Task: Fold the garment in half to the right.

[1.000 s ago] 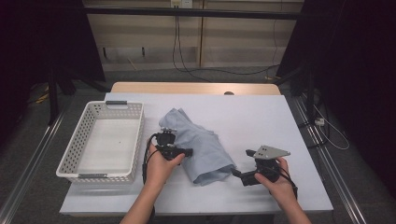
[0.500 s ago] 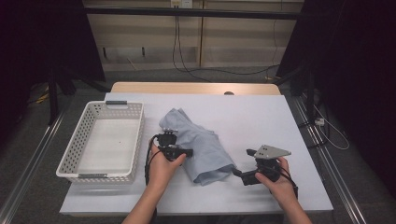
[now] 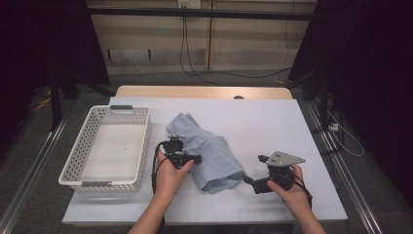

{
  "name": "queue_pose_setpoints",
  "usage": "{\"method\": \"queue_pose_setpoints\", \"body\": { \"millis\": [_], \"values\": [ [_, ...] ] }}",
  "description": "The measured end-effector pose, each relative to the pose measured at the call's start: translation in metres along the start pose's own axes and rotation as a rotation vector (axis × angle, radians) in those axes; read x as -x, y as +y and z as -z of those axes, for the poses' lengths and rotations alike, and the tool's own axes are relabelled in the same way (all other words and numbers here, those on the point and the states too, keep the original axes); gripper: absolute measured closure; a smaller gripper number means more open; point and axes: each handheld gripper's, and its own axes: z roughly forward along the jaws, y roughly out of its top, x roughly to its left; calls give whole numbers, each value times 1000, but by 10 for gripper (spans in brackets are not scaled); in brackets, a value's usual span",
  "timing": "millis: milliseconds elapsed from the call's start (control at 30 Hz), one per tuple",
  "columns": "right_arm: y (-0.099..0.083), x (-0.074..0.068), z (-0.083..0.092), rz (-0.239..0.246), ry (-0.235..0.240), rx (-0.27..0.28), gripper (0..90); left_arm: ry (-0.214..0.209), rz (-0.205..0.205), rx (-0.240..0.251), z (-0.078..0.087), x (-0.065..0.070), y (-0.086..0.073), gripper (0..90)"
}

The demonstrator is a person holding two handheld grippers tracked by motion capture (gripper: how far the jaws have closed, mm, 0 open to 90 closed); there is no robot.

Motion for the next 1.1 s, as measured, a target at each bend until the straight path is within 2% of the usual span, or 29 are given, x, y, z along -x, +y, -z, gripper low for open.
{"method": "queue_pose_setpoints", "body": {
  "millis": [133,200,267,367,500,533,600,633,700,733,800,833,933,1000,1100],
  "values": [
    [0,0,1,1,-3,-3,58,-14,30,0,-1,-1,2,641],
    [-1,0,2,0,-4,0,58,-11,23,-9,-1,0,4,713],
    [-1,0,3,0,-8,-1,58,-2,15,-26,0,2,8,733],
    [-1,0,4,1,-12,1,58,-18,35,-44,2,-3,17,742],
    [1,-1,5,4,-15,7,58,5,36,-35,8,-14,31,743],
    [0,-1,5,4,-14,6,58,16,22,-42,9,-18,35,742],
    [0,0,5,-1,-15,6,58,21,38,-41,9,-26,41,739],
    [0,1,5,-1,-17,6,58,23,32,-47,9,-28,43,731],
    [1,1,4,-3,-14,9,58,16,50,-36,8,-31,44,698],
    [1,1,3,-2,-14,9,58,21,42,-28,8,-30,43,666],
    [3,1,0,-3,-9,9,58,14,46,-15,8,-30,39,548],
    [4,1,-2,-2,-5,8,58,15,49,-8,10,-31,37,534],
    [7,-1,-6,9,10,9,58,18,61,8,14,-32,32,389],
    [10,-3,-9,12,17,15,58,12,59,7,16,-33,27,361],
    [13,-5,-14,20,31,13,58,1,80,25,15,-32,19,327]
  ]
}}
